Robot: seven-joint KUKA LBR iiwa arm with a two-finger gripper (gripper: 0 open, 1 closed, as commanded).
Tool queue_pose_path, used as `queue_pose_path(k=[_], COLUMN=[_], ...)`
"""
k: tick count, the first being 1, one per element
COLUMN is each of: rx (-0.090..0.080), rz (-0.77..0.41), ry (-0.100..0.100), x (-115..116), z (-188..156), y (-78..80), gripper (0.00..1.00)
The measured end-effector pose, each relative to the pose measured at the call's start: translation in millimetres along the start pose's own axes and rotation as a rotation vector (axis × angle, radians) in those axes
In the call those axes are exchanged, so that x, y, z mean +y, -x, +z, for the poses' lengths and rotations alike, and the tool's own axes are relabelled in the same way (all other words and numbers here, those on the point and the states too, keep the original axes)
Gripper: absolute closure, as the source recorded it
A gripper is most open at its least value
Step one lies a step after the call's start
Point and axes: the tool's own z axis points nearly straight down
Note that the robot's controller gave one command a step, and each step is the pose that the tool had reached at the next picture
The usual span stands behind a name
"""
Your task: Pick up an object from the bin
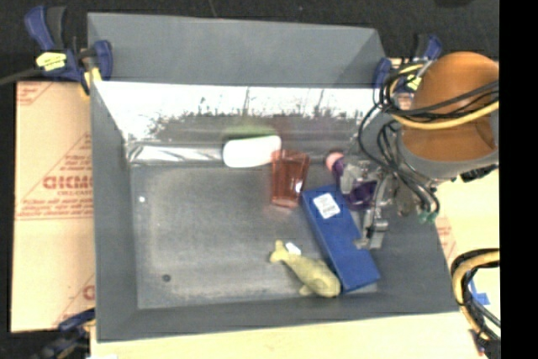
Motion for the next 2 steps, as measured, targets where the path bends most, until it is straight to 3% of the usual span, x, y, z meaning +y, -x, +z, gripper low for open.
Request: queue_pose_path(k=[1, 2], rx=[-0.003, -0.008], rz=[0.102, 0.124], ry=[0.001, 0.000], x=[26.8, 41.8], z=[84.7, 83.2], y=[-17.3, -36.5], gripper=[0.00, 0.00])
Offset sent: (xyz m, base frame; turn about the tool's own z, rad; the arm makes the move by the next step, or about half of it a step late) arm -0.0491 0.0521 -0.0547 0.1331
